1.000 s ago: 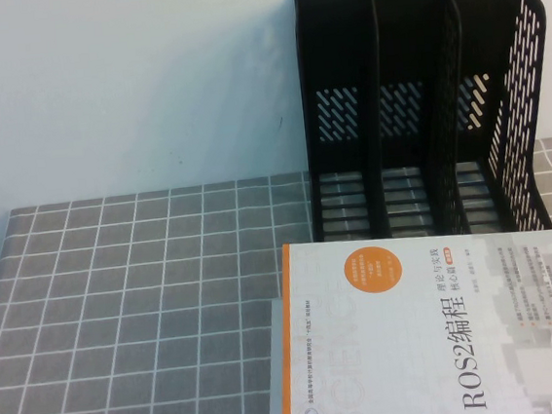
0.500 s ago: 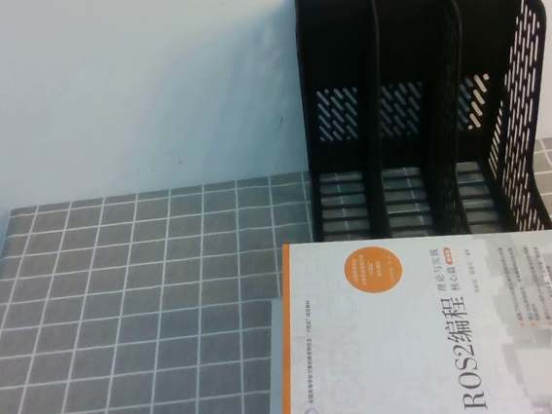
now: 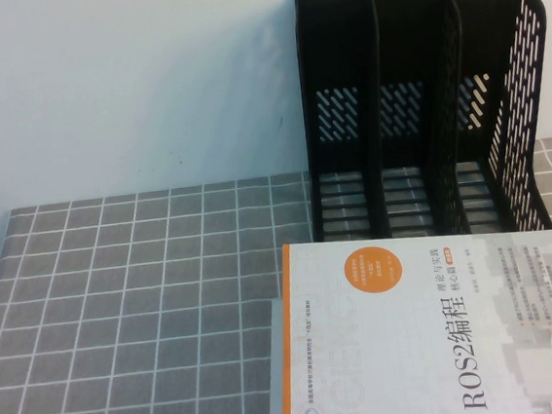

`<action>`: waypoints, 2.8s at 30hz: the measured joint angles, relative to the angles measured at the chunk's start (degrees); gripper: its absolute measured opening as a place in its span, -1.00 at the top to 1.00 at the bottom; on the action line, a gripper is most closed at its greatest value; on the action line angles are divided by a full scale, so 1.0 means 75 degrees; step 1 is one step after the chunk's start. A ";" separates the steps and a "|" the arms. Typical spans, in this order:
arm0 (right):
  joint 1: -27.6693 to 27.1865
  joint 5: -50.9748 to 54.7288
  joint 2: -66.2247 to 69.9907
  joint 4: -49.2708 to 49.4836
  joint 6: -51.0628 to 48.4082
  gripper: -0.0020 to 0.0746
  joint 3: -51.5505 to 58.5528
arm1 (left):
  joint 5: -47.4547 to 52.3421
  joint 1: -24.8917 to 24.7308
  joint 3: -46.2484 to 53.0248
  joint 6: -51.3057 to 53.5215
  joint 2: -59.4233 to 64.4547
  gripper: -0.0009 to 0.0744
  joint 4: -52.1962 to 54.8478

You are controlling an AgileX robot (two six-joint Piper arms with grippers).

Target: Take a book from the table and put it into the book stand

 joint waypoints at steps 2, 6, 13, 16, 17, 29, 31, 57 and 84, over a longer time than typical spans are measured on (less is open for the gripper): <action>0.0000 0.0000 0.0000 0.0000 0.0000 0.96 0.0000 | 0.0000 0.0000 0.0000 0.0000 0.0000 0.98 0.0000; 0.0000 0.0000 0.0000 0.0000 0.0000 0.96 0.0000 | 0.0000 0.0000 0.0000 0.0000 0.0000 0.98 0.0000; 0.0000 0.0000 0.0000 0.0000 -0.0043 0.96 0.0000 | 0.0000 0.0000 0.0000 0.0000 0.0000 0.98 0.0012; 0.0000 0.0000 0.0000 0.0000 -0.0043 0.96 0.0000 | 0.0000 0.0000 0.0000 0.0000 0.0000 0.98 0.0012; 0.0000 0.0000 0.0000 0.0000 -0.0043 0.96 0.0000 | 0.0000 0.0000 0.0000 0.0000 0.0000 0.98 0.0012; 0.0000 0.0000 0.0000 -0.0005 -0.0047 0.96 0.0000 | 0.0000 0.0000 0.0000 0.0000 0.0000 0.98 0.0012; 0.0000 0.0000 0.0000 -0.0005 -0.0047 0.96 0.0000 | 0.0000 0.0000 0.0000 0.0000 0.0000 0.98 0.0012; 0.0000 0.0000 0.0000 -0.0017 -0.0077 0.96 0.0000 | 0.0000 0.0000 0.0000 0.0000 0.0000 0.98 0.0012; 0.0000 0.0000 0.0000 -0.0017 -0.0241 0.96 0.0000 | 0.0000 0.0000 0.0000 0.0000 0.0000 0.98 0.0012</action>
